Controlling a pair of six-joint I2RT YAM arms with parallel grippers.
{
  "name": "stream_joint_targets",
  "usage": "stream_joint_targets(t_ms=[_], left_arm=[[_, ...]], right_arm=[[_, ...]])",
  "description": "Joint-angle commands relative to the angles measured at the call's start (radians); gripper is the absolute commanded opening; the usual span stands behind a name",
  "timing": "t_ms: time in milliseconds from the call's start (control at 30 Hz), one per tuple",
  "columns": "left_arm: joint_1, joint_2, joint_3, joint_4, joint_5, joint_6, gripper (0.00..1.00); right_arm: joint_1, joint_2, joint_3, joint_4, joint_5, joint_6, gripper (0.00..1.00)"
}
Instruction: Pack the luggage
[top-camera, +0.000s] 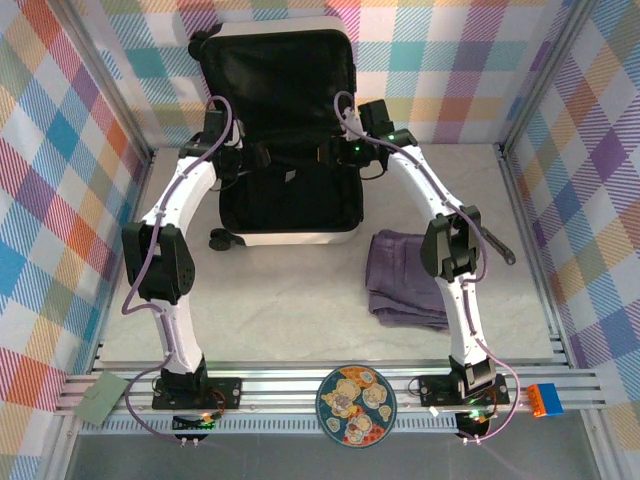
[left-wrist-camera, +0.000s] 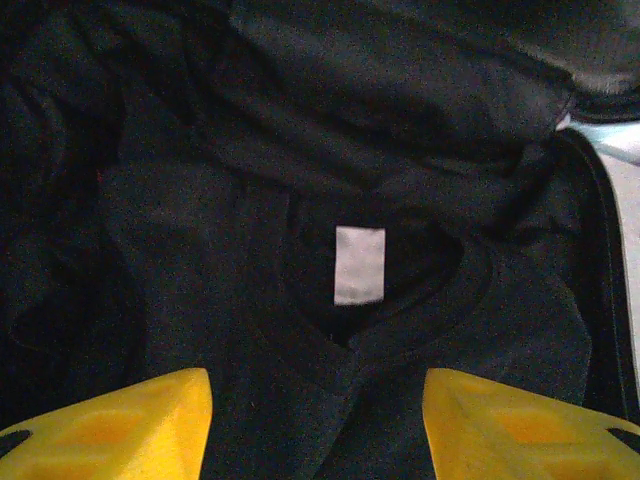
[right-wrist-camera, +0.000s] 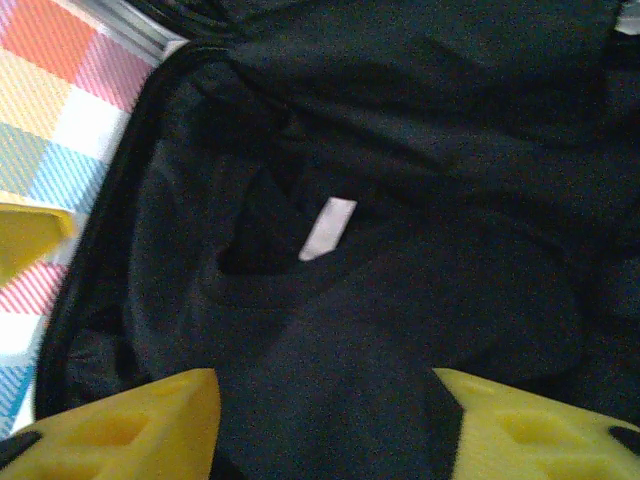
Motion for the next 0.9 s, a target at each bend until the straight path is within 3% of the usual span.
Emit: stream_joint_targets(t_ms=[0,433,867], left_arm=[[-0.013,-0.021,-0.06,0.034,0.059,-0.016,0.57],[-0.016,0.088,-0.083,0.102,0.036,-0.08,0.56],[-0.017,0.158,-0.072,0.121,-0.026,-0.065,0.56]], right_arm=[[0.044,-0.006,-0.016,0.024,-0.072,-0.005,0.51],[0.075,0.13,-0.017,0.049,-0.05,0.039,0.48],[0.027,0.228,-0.012,0.091,-0.048,0.088,0.49]])
